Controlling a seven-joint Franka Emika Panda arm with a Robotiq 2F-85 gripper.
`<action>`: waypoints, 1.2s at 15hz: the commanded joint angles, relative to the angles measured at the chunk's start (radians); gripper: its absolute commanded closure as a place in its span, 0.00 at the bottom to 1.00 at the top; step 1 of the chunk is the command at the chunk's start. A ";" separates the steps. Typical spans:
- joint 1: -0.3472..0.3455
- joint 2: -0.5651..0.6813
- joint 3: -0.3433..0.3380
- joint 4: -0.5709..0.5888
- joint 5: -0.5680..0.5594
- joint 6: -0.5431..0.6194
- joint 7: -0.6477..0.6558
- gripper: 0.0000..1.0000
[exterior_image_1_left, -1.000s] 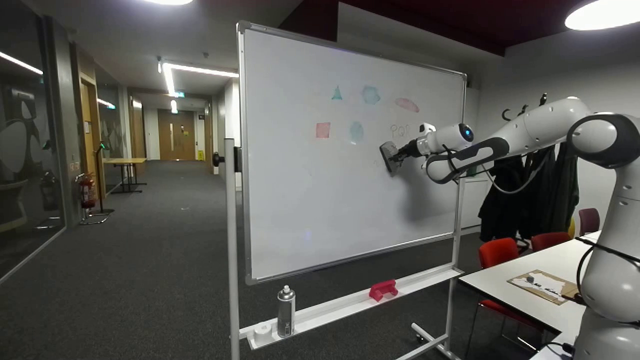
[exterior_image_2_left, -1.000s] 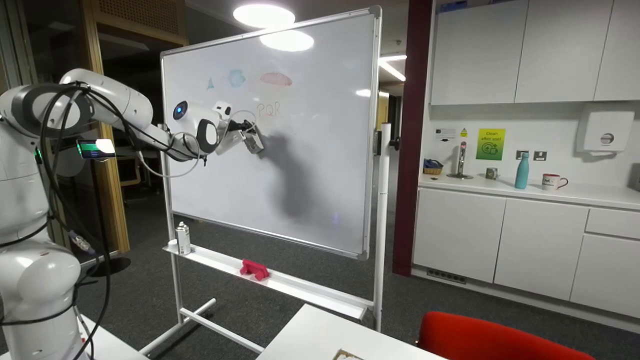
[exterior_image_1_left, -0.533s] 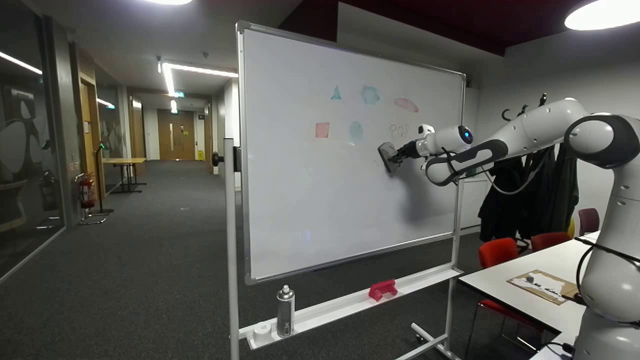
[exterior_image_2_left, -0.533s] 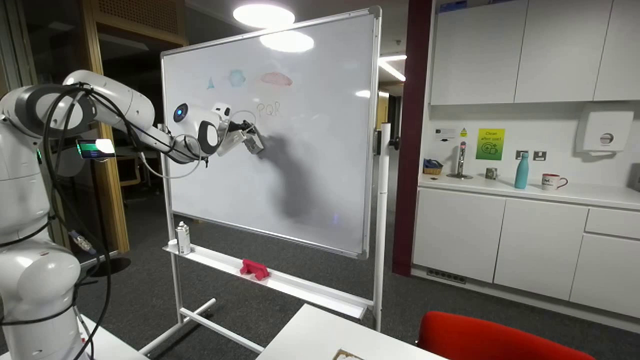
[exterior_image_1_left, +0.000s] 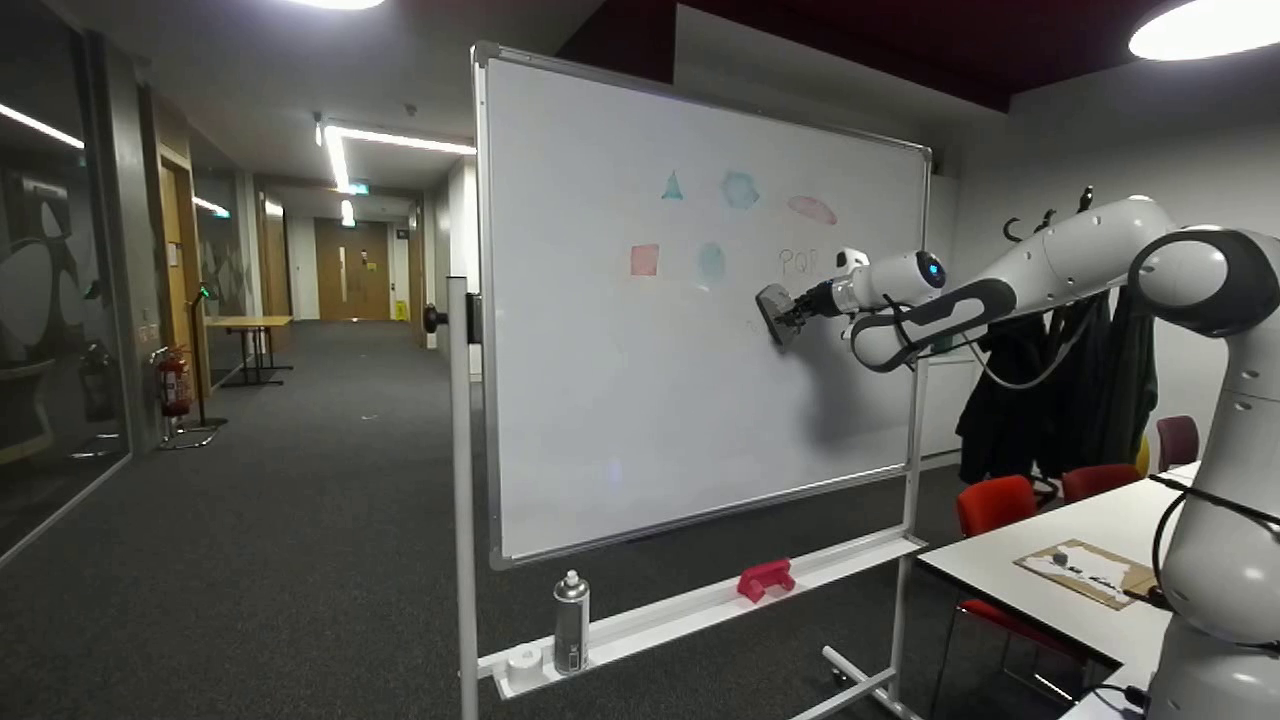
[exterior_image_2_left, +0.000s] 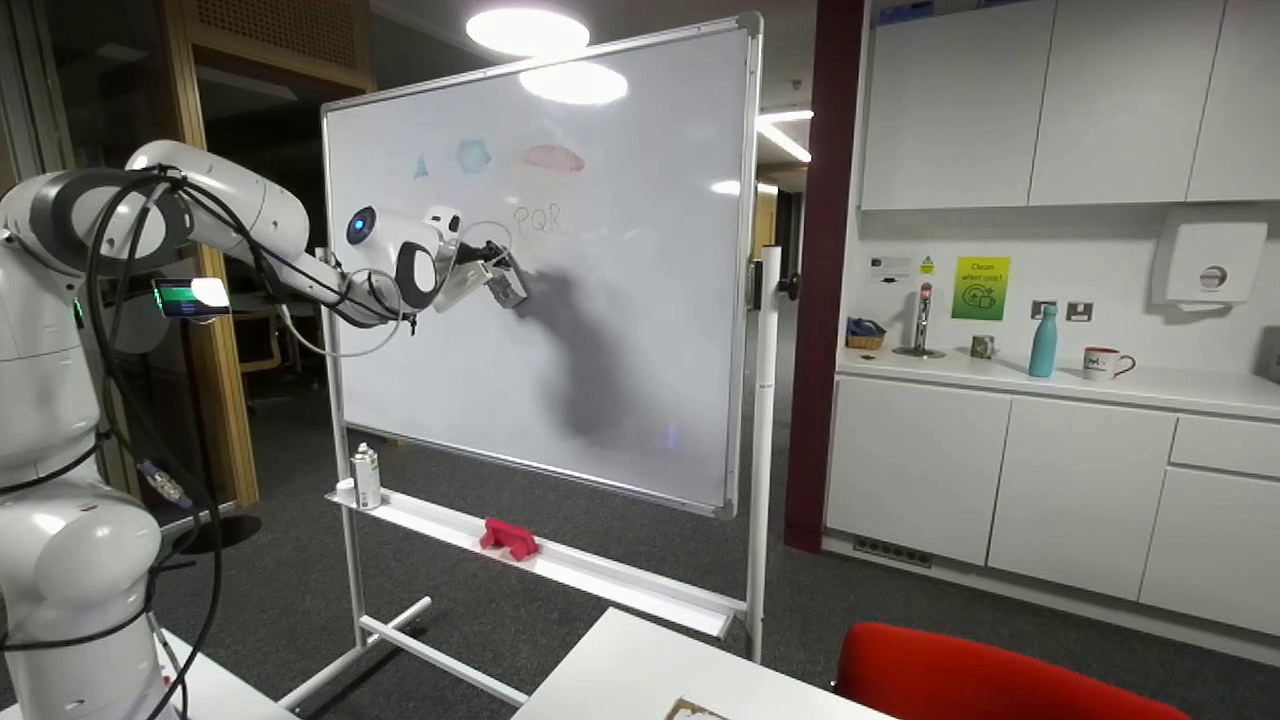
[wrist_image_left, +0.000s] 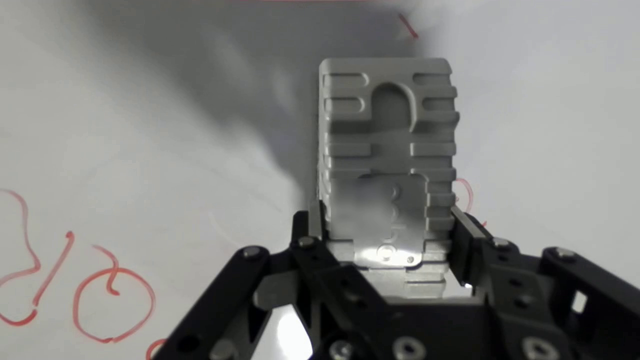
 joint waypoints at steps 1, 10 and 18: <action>-0.015 0.000 0.016 0.002 0.001 -0.003 0.000 0.42; -0.008 -0.018 0.034 -0.043 -0.022 0.003 -0.026 0.67; -0.076 0.005 0.138 -0.032 -0.038 -0.016 -0.049 0.67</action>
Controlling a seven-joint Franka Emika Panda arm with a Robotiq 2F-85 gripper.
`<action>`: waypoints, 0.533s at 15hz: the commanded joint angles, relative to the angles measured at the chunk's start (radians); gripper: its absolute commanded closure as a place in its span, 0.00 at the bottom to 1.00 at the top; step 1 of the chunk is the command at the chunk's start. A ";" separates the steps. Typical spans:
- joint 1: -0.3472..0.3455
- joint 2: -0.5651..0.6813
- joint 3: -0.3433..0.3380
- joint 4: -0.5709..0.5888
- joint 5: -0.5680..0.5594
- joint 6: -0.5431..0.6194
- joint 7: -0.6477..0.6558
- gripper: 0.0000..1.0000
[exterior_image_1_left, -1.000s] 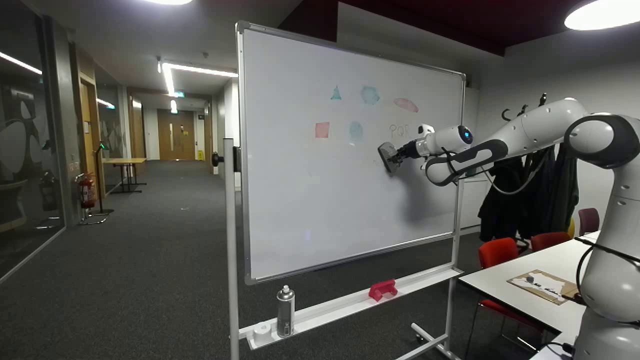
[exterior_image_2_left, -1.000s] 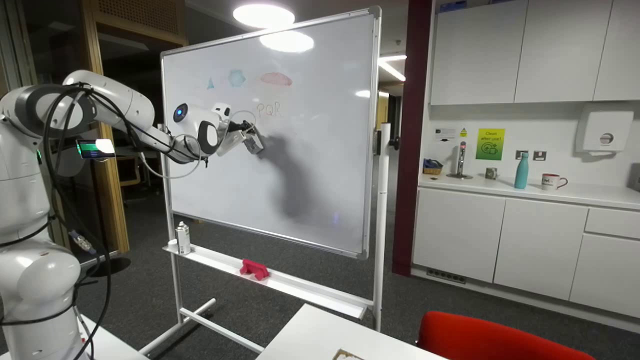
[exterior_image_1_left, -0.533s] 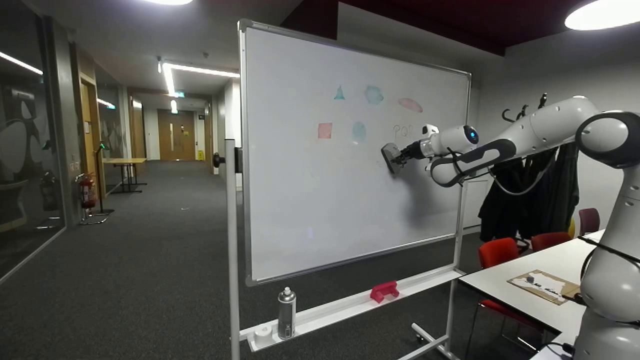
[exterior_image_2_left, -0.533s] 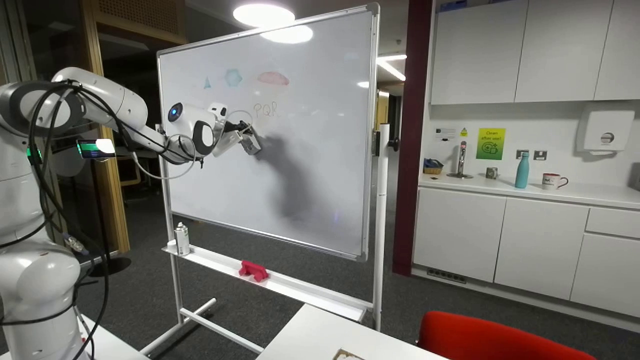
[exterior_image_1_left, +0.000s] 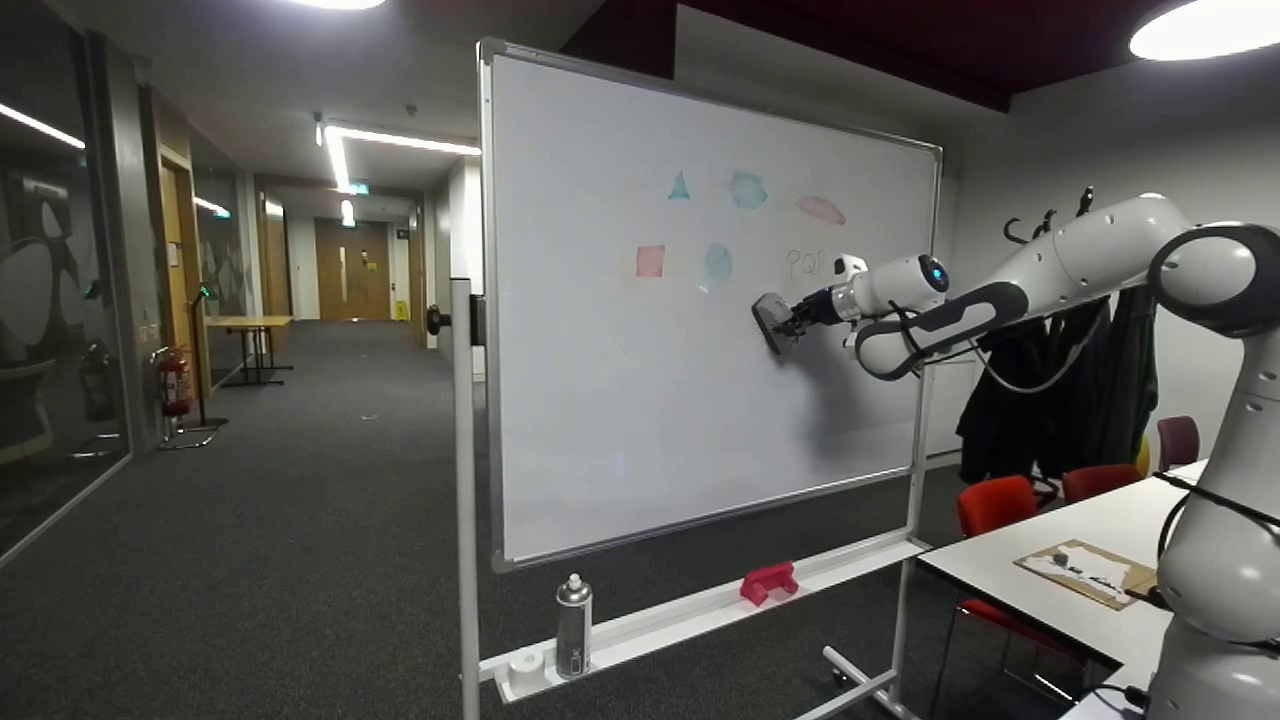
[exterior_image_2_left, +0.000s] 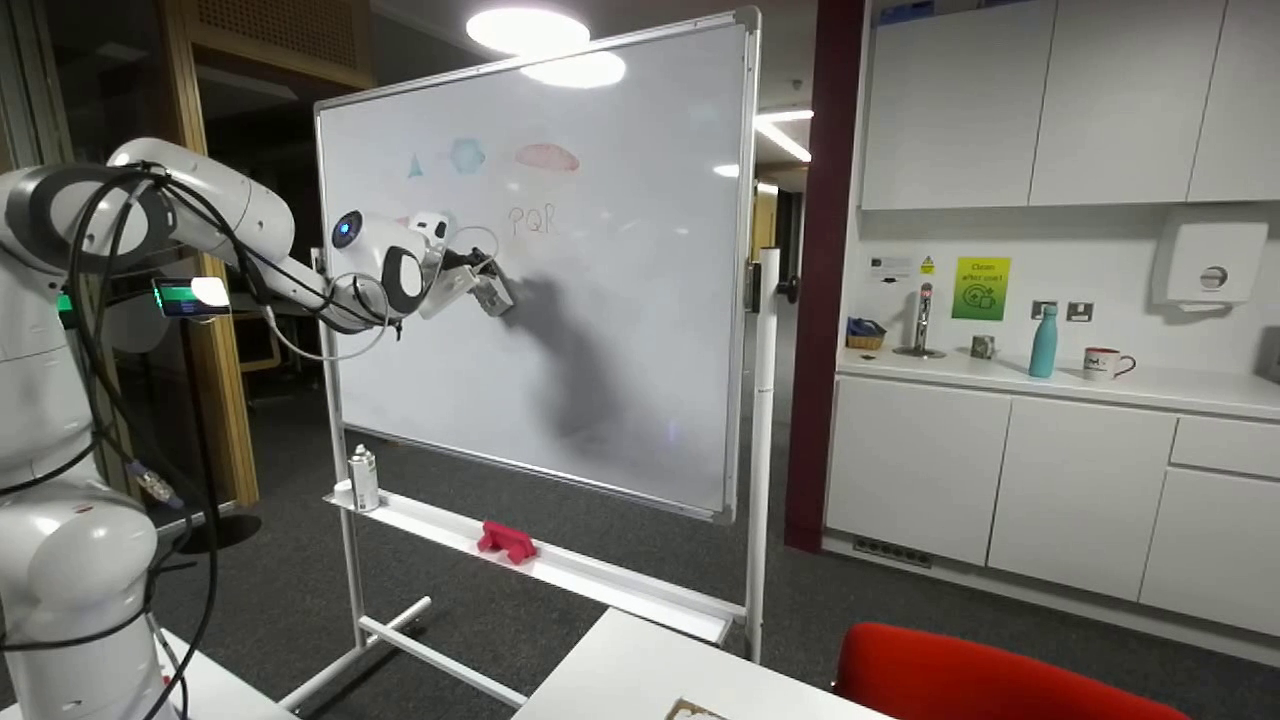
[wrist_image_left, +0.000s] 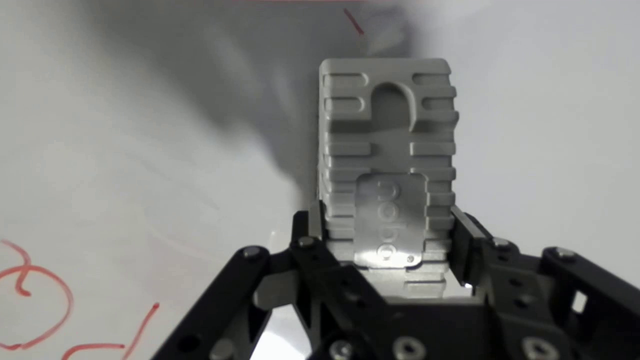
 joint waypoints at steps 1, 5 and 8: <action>-0.053 0.053 0.091 0.044 -0.023 -0.012 -0.030 0.67; -0.124 0.048 0.188 0.034 -0.074 -0.037 -0.027 0.67; -0.176 0.048 0.255 0.038 -0.138 -0.061 -0.007 0.67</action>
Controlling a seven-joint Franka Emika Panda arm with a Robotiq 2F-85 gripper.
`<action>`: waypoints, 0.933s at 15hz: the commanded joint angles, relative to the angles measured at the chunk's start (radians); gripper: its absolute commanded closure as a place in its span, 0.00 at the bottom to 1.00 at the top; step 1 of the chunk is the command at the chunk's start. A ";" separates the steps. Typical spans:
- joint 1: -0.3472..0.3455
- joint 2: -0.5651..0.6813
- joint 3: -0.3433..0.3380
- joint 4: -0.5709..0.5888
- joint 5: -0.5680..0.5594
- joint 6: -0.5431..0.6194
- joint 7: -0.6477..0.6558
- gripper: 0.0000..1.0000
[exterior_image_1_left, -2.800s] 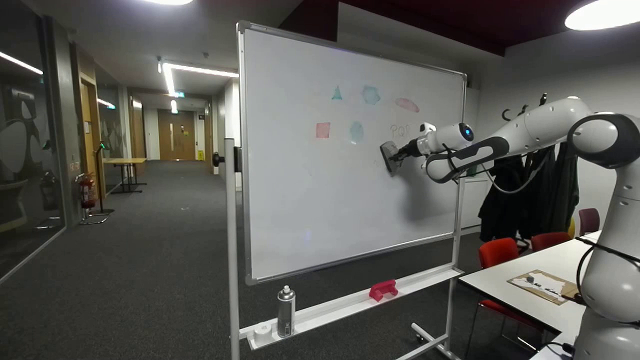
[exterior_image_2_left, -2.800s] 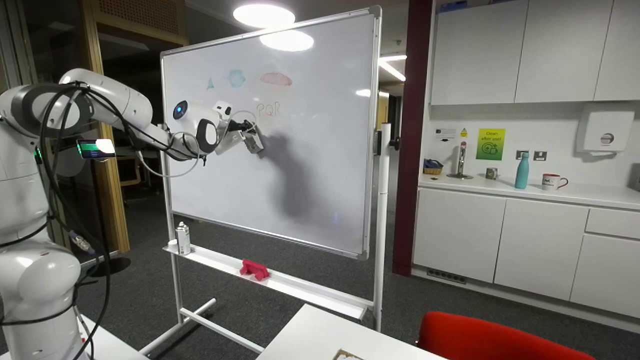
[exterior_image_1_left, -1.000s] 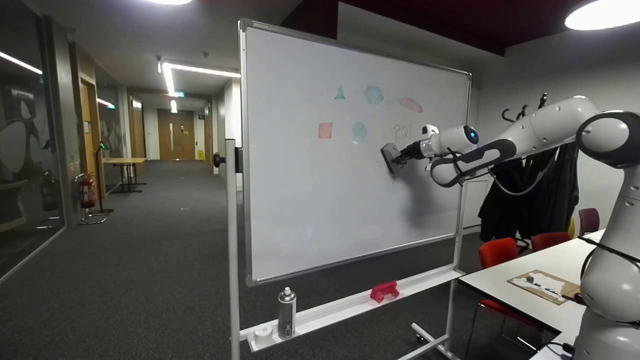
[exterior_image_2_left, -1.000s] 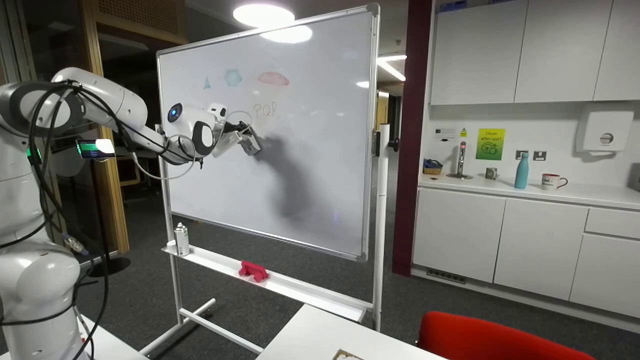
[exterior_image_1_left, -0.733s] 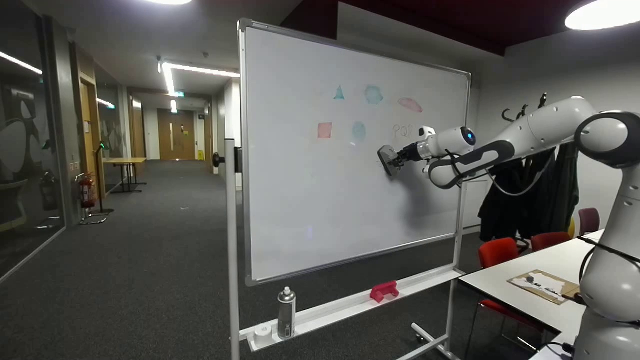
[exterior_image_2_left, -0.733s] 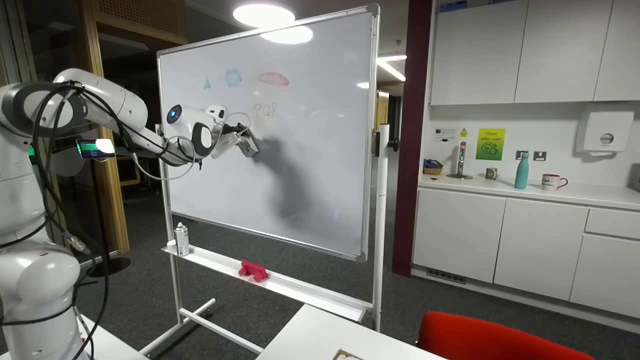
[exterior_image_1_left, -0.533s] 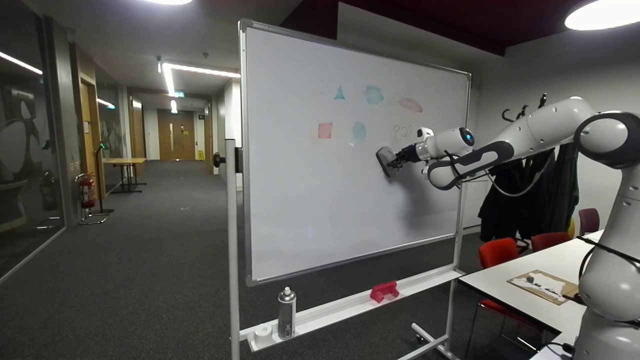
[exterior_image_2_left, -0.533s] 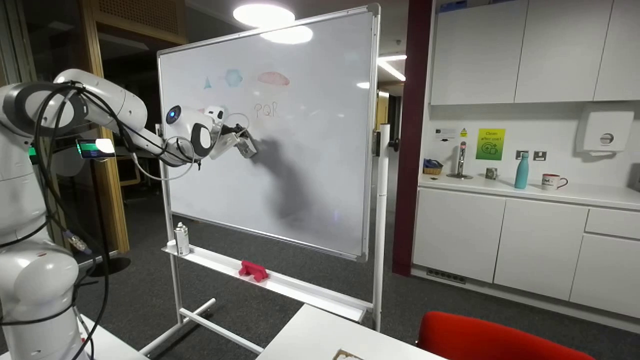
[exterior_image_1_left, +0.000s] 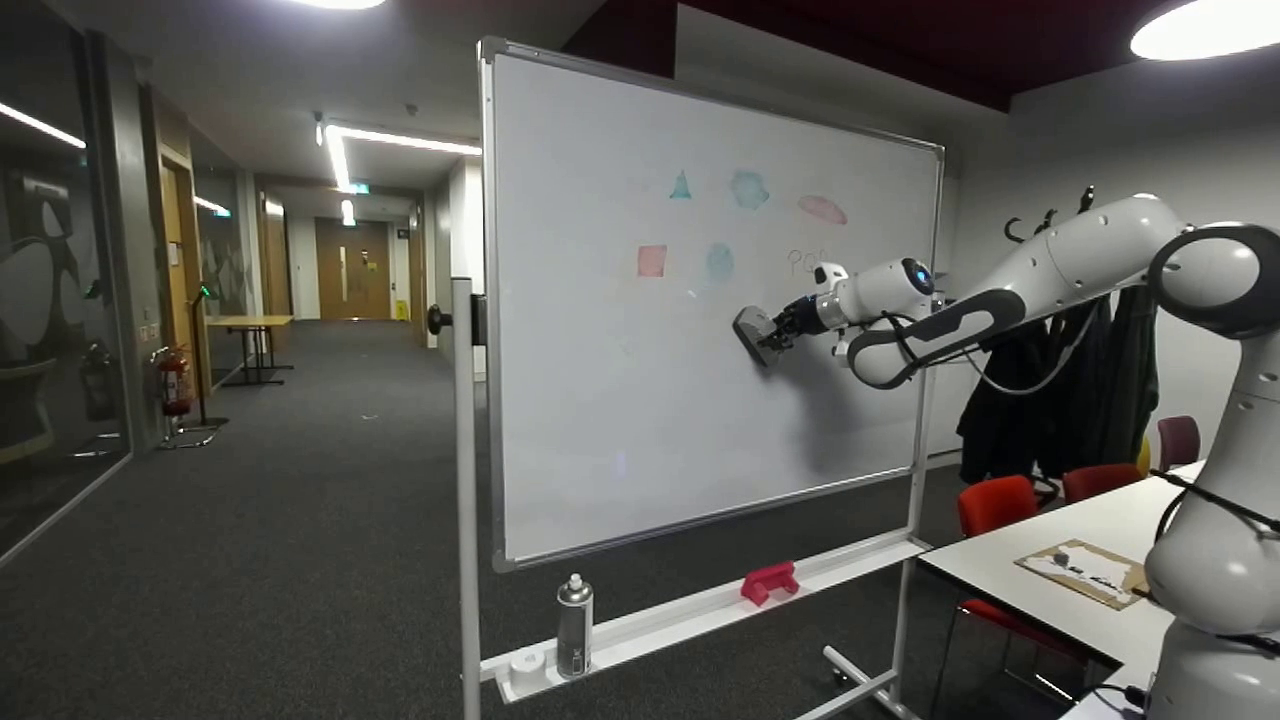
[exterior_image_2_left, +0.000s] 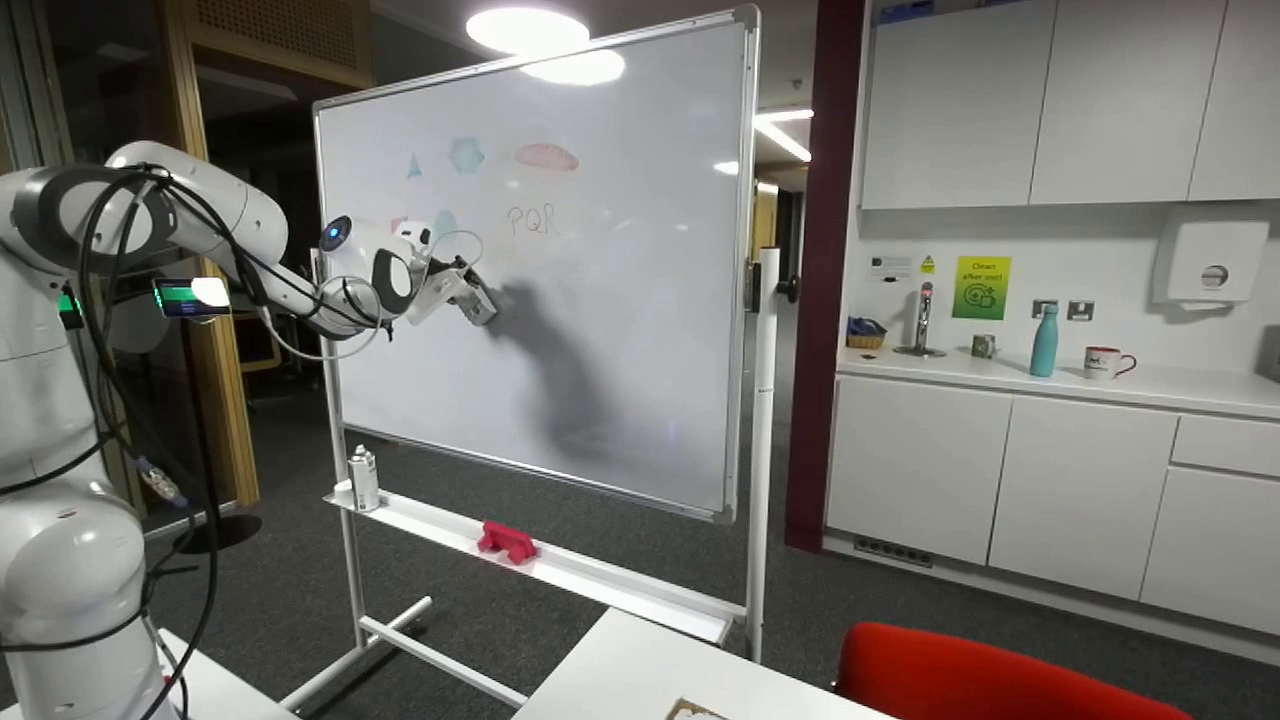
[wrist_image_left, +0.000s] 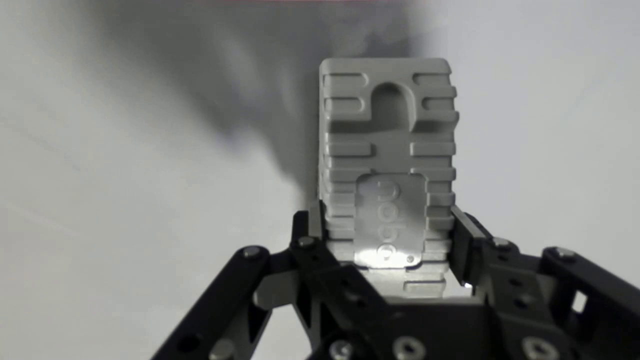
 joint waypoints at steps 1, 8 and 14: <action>-0.070 0.042 0.092 0.047 -0.080 -0.025 0.010 0.67; -0.132 0.033 0.148 0.042 -0.122 -0.021 0.052 0.67; -0.160 0.014 0.163 0.003 -0.117 0.003 0.074 0.67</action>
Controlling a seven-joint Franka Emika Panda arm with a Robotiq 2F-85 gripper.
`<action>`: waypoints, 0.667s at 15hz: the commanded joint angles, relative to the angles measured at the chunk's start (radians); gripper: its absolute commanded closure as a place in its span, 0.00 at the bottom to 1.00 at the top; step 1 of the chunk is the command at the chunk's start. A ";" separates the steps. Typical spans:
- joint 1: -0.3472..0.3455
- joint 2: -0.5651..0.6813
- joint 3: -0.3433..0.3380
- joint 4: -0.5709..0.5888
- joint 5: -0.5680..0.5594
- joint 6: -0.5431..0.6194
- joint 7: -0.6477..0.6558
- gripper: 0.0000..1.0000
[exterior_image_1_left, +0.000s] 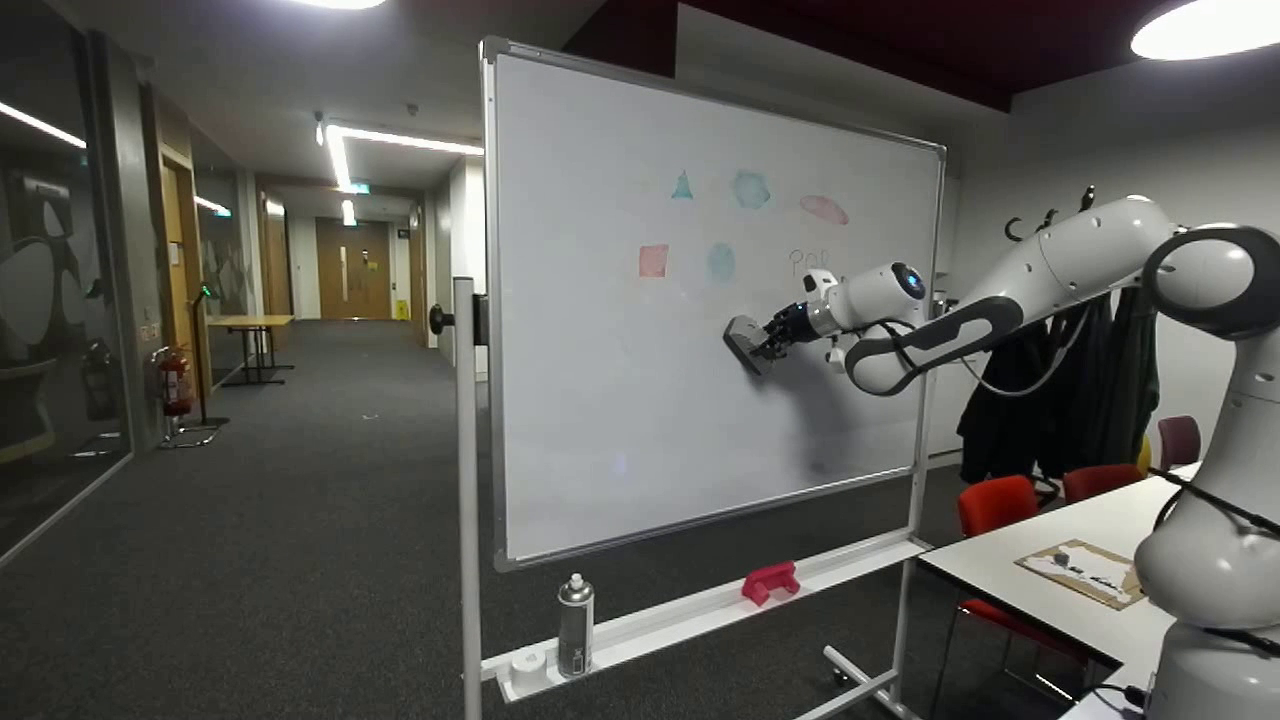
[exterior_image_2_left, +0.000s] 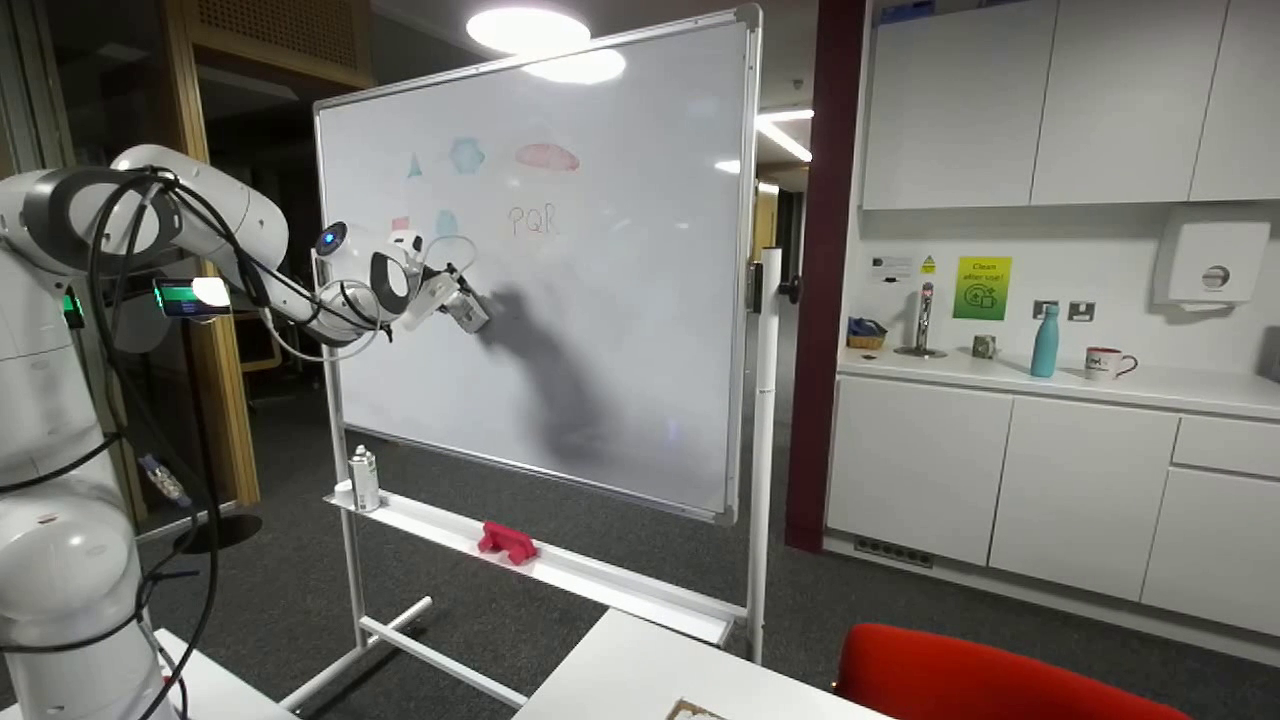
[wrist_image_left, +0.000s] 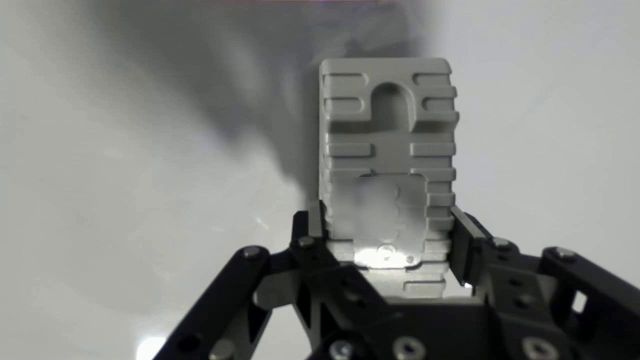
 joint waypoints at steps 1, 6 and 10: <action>-0.042 -0.003 0.023 -0.007 -0.024 0.024 0.035 0.67; -0.043 -0.018 0.016 -0.034 -0.006 0.054 0.054 0.67; -0.048 -0.033 0.006 -0.061 0.013 0.095 0.070 0.67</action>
